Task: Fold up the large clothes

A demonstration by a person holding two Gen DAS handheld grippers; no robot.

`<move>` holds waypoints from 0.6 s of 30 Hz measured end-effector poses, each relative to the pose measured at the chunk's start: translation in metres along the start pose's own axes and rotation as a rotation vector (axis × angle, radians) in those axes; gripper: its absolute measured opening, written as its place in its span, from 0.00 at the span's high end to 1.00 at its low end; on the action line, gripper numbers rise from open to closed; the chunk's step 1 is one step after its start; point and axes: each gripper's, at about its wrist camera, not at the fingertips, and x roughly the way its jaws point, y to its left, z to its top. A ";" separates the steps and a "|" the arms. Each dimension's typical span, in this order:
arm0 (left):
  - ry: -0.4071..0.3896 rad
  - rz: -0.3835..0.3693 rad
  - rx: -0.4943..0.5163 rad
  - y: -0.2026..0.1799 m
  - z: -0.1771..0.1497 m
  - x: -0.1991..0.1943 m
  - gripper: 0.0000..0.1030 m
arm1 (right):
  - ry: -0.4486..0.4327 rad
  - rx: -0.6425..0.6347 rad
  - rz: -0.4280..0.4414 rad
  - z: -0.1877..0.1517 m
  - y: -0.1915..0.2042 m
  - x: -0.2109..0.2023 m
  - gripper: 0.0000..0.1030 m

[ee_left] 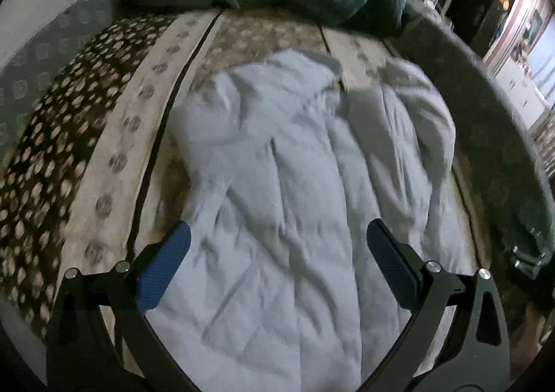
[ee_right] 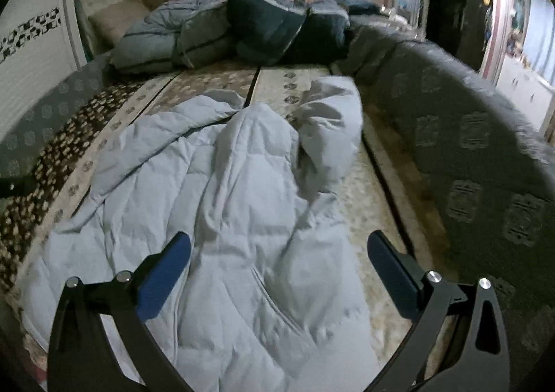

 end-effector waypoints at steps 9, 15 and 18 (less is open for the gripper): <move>0.065 0.162 0.119 -0.018 0.076 0.110 0.03 | 0.078 -0.054 -0.176 0.033 -0.021 0.077 0.02; 0.088 0.127 0.181 -0.041 0.119 0.200 0.03 | 0.117 -0.037 -0.231 0.046 -0.037 0.118 0.02; 0.117 0.141 0.170 -0.051 0.136 0.248 0.05 | 0.150 -0.041 -0.261 0.048 -0.041 0.140 0.02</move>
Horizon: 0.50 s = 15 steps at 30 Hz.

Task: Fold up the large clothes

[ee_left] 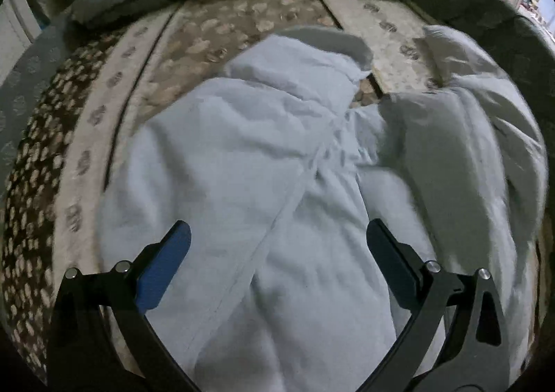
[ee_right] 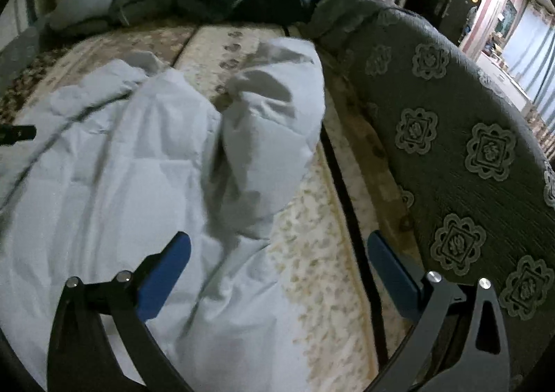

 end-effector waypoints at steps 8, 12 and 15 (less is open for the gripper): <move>-0.014 0.174 0.065 -0.025 0.061 0.077 0.28 | 0.053 -0.043 -0.012 0.000 0.003 0.033 0.02; -0.028 0.195 0.086 -0.019 0.064 0.081 0.57 | 0.054 -0.040 0.002 -0.003 0.002 0.033 0.02; -0.080 0.152 0.062 -0.004 0.054 0.058 0.75 | 0.047 -0.040 0.012 -0.006 0.004 0.028 0.02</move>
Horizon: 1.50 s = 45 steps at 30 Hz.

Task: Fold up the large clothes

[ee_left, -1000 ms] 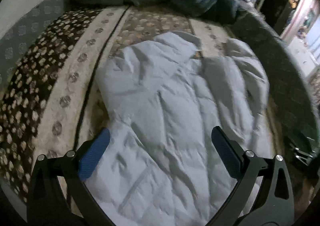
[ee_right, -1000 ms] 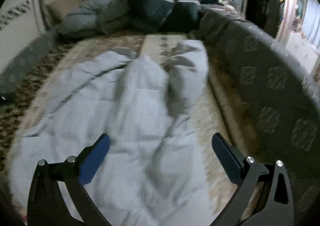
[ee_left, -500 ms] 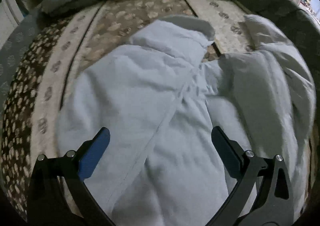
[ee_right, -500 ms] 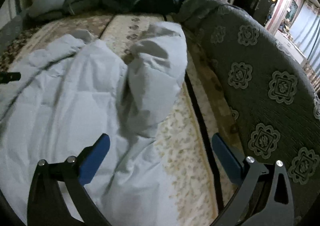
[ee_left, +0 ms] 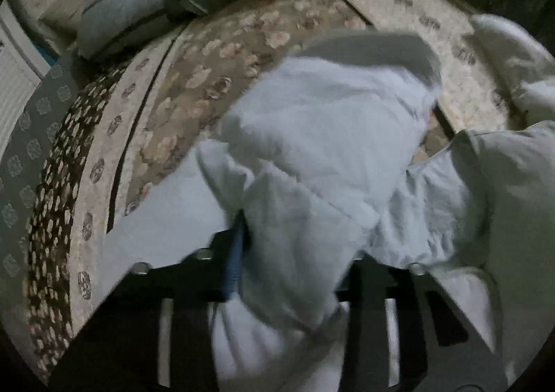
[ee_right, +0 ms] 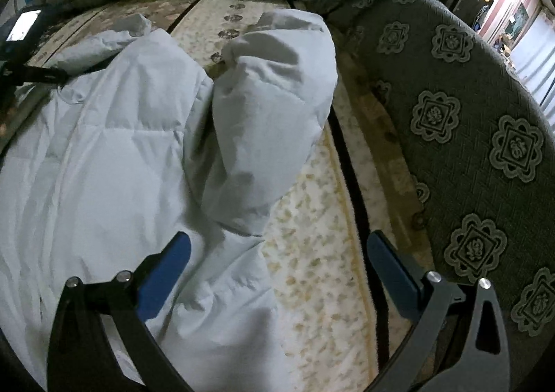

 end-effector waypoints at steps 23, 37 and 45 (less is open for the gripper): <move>-0.056 -0.008 0.066 0.086 -0.203 -0.138 0.50 | -0.067 -0.161 0.161 -0.007 0.099 -0.075 0.02; -0.058 -0.010 -0.096 0.162 -0.254 -0.198 0.17 | 0.120 -0.136 0.614 0.029 0.228 -0.015 0.57; -0.042 0.028 -0.106 0.162 -0.253 -0.203 0.17 | -0.023 -0.147 0.470 0.041 0.182 -0.039 0.91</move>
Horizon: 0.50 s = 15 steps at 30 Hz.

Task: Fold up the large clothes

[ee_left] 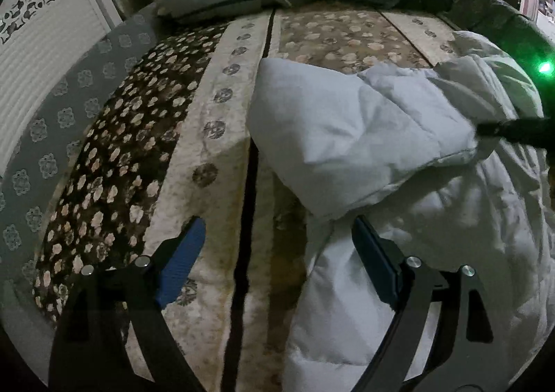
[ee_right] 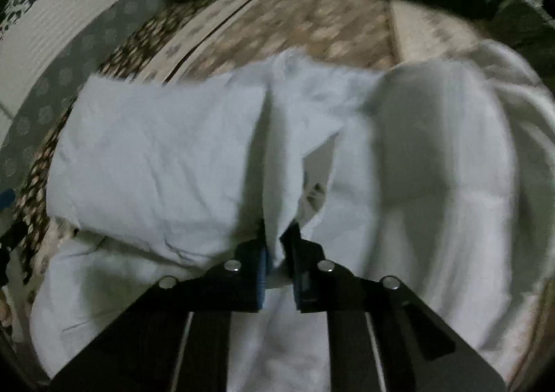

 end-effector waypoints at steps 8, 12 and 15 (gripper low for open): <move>-0.015 -0.014 0.025 -0.030 0.018 -0.004 0.17 | -0.093 0.134 -0.203 -0.018 -0.127 -0.079 0.91; 0.022 -0.024 0.000 -0.048 0.030 0.005 0.17 | -0.004 0.085 -0.238 -0.060 -0.149 -0.066 0.89; 0.026 -0.021 0.011 -0.061 0.036 0.004 0.16 | -0.022 0.165 -0.197 -0.079 -0.174 -0.078 0.87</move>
